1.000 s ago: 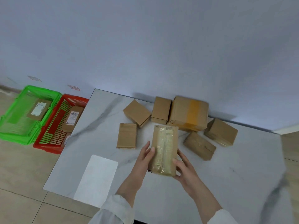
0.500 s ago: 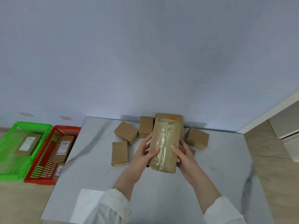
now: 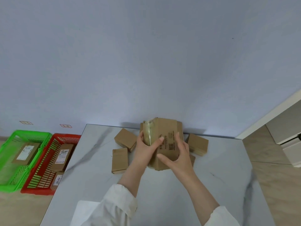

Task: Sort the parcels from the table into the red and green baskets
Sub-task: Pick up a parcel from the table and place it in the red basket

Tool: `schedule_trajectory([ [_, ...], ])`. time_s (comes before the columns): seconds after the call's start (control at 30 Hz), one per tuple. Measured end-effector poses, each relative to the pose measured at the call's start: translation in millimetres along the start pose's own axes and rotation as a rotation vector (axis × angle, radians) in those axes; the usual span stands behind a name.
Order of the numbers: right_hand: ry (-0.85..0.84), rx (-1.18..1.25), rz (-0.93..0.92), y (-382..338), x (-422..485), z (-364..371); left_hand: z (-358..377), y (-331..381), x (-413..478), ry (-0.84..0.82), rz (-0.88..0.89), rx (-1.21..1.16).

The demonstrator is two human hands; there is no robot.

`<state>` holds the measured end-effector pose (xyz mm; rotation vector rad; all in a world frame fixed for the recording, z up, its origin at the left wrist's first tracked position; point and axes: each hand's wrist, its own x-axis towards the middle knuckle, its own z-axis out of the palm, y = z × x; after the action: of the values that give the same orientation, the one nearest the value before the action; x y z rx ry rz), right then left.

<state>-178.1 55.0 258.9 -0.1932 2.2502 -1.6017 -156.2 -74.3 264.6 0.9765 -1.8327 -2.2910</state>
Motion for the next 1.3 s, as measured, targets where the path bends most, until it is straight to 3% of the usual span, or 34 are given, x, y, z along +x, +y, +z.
schedule_trajectory([
  [0.07,-0.003,0.19,0.064,0,1,-8,-11,1,3,-0.075,-0.045,-0.105],
  [0.17,-0.163,0.347,0.178,2,3,-17,-19,0,2,-0.24,-0.059,-0.185],
  [0.27,-0.172,0.397,0.209,0,3,-15,-15,0,-1,-0.234,-0.04,-0.204],
  [0.43,0.13,0.168,0.161,-5,4,-3,5,4,-12,0.009,0.043,-0.03],
  [0.63,0.197,-0.231,-0.039,-11,-2,11,14,10,-10,0.04,0.056,-0.031],
  [0.7,0.137,-0.223,-0.066,-12,-5,9,7,10,-7,0.042,0.047,-0.044],
  [0.8,0.046,0.021,0.004,-15,-6,-1,-6,13,-5,-0.002,0.026,-0.066],
  [0.9,-0.118,0.275,0.115,-13,1,-17,-20,17,-7,-0.2,0.051,-0.097],
  [1.0,-0.312,0.329,0.13,-6,7,-26,-29,18,-3,-0.342,0.094,-0.013],
  [1.17,-0.231,0.252,0.035,1,10,-25,-31,29,-7,-0.324,0.187,0.11],
  [1.3,-0.3,0.241,-0.007,-4,11,-29,-31,34,-7,-0.268,0.26,0.194],
])
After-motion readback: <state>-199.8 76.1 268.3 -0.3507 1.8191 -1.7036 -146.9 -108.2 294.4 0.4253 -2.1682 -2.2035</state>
